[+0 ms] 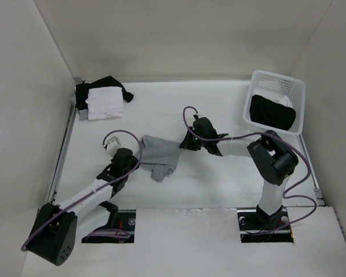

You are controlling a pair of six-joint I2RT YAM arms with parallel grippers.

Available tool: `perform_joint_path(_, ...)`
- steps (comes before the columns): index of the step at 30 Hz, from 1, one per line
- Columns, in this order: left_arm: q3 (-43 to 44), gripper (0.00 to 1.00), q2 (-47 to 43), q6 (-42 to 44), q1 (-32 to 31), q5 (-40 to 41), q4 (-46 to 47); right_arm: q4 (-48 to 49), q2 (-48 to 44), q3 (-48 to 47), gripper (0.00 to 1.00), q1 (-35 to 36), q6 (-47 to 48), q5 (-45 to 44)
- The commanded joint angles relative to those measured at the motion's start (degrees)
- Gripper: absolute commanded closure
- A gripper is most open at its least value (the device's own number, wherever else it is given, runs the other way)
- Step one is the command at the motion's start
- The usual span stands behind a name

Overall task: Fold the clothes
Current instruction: Fold the tank top

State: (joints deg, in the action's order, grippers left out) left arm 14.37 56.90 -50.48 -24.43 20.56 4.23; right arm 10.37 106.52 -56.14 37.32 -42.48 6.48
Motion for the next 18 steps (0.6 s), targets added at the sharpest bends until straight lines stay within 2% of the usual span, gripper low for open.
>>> perform_joint_path(1, -1.62, 1.00, -5.12, -2.95, 2.40, -2.01, -2.11, 2.11, -1.84, 0.77, 0.93, -0.72, 0.12, -0.42)
perform_joint_path(4, -1.80, 1.00, -7.07, -4.01, 2.41, -2.89, -4.49, 1.76, -1.76, 0.68, 0.94, -0.80, 0.12, -0.42)
perform_joint_path(7, -1.80, 0.98, -5.06, -6.99, 2.24, -4.47, -6.07, 1.58, -1.67, 0.94, 0.94, -0.80, 0.03, -0.50)
perform_joint_path(10, -1.45, 0.89, -1.28, -8.58, 2.23, -4.39, -5.99, 1.32, -1.58, 1.03, 0.93, -0.72, 0.03, -0.50)
perform_joint_path(12, -0.58, 0.78, -0.13, -8.23, 2.85, -4.56, -5.64, 1.23, -1.58, 0.68, 0.84, -0.54, 0.29, -0.50)
perform_joint_path(14, 0.04, 0.73, -2.83, -7.97, 2.68, -4.21, -6.34, 0.71, -2.89, 0.68, 0.70, -0.54, 0.47, -0.59)
perform_joint_path(15, 0.13, 0.72, -5.29, -7.79, 2.33, -3.77, -6.77, 0.53, -3.94, 0.85, 0.64, -0.45, 0.64, -0.94)
perform_joint_path(18, 2.41, 0.71, -13.03, -7.71, 1.01, -1.06, -10.89, -0.52, -7.89, 1.73, 0.55, -0.45, 1.26, -2.87)
